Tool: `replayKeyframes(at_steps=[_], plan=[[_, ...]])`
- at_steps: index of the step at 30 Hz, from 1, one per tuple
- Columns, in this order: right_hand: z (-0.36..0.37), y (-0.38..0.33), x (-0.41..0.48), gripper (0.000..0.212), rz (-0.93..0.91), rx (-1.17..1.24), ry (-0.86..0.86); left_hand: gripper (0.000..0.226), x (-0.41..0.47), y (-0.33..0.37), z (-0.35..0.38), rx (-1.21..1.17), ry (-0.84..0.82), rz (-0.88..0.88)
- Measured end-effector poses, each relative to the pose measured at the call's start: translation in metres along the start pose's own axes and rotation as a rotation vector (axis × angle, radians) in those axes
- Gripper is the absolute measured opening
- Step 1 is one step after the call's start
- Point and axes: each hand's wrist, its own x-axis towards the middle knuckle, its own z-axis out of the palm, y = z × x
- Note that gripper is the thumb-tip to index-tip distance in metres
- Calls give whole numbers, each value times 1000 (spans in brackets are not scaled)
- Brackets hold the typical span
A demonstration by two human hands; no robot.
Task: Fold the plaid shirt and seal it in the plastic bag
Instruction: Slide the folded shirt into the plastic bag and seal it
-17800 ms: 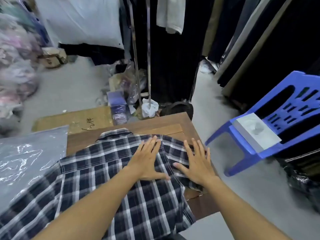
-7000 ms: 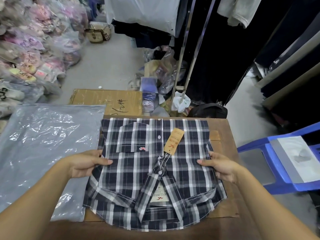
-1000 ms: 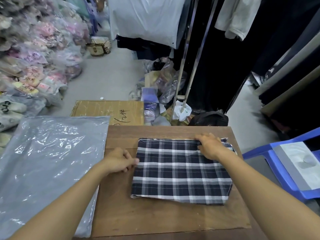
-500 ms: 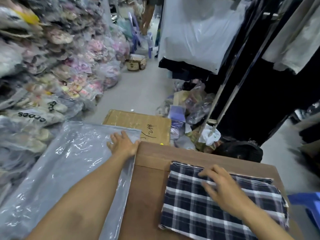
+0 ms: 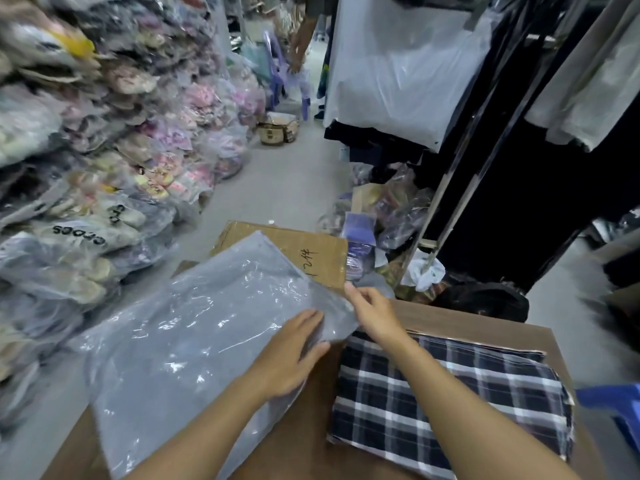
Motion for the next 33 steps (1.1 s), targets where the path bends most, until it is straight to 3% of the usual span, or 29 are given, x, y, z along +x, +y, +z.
replayKeyframes(at_steps=[2,4,7,9,11,13,16,20,24,29,32,33], plan=[[2,1,1,39,119,45,-92,81,-13,-3,3,26,-95,20],[2,7,-3,23,152,21,-144,80,-19,-6,3,9,-101,-6],[4,13,-14,10,164,89,-167,52,-17,5,-5,-289,34,-108],[8,15,-26,7,144,154,-168,39,-3,14,-10,-428,171,-253],[12,16,-42,4,108,182,-214,48,16,20,-15,-503,255,-444],[16,17,-58,3,51,190,-274,66,34,21,-19,-518,272,-597],[20,21,-72,10,-16,139,-278,58,50,18,-18,-456,210,-701],[23,31,-80,13,-62,107,-233,38,45,16,-13,-451,210,-728],[27,34,-83,20,-170,-23,-163,60,33,24,-18,-269,128,-702],[35,33,-91,17,-193,-56,-83,6,31,26,-20,-411,169,-590],[41,37,-97,25,-159,-16,20,5,29,23,-23,-409,224,-586],[44,39,-100,27,-162,-6,44,16,28,23,-24,-370,243,-585]])
